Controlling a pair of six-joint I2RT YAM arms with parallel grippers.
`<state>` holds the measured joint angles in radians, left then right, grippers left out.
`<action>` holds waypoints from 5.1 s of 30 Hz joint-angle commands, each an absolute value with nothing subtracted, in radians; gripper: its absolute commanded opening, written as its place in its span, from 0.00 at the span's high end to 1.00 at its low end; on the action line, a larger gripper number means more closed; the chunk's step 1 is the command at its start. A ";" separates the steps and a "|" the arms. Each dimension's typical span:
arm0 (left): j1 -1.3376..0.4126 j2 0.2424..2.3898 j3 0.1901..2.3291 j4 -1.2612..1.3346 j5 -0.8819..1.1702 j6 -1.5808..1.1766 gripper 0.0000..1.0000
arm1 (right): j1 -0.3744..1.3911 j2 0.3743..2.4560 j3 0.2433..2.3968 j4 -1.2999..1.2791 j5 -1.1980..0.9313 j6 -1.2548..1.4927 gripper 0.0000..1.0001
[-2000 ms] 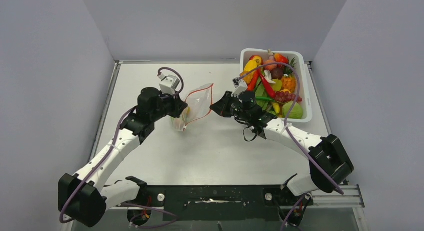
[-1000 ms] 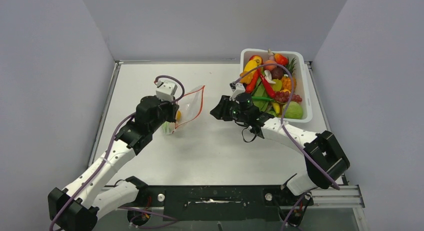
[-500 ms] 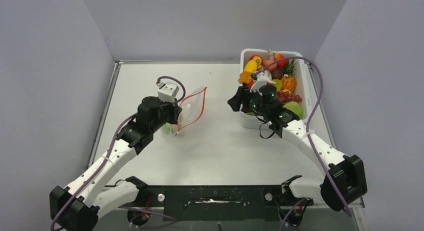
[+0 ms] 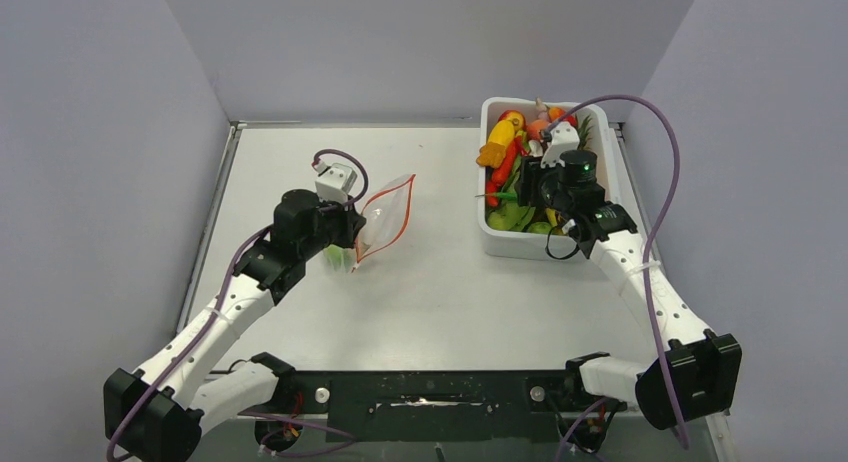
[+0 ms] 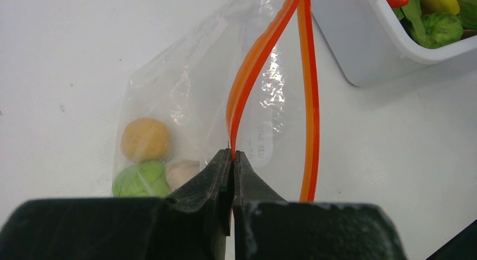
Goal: Place the food in the zip-top bag and seal the zipper
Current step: Pick up the fake vegetable from the bin, then place the fake vegetable in the zipper food storage bag.
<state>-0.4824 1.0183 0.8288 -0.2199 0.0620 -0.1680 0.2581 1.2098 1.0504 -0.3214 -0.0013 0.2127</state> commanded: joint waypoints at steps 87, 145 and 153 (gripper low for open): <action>-0.446 0.903 0.782 -0.074 0.114 -0.196 1.00 | 0.620 1.009 0.928 0.215 -0.361 -0.491 0.92; -0.426 0.870 0.759 -0.012 0.285 -0.190 1.00 | 0.691 1.415 1.109 0.082 -0.918 -0.989 0.90; -0.420 0.868 0.755 0.000 0.289 -0.199 1.00 | 0.737 1.493 1.179 -0.099 -0.682 -1.120 0.88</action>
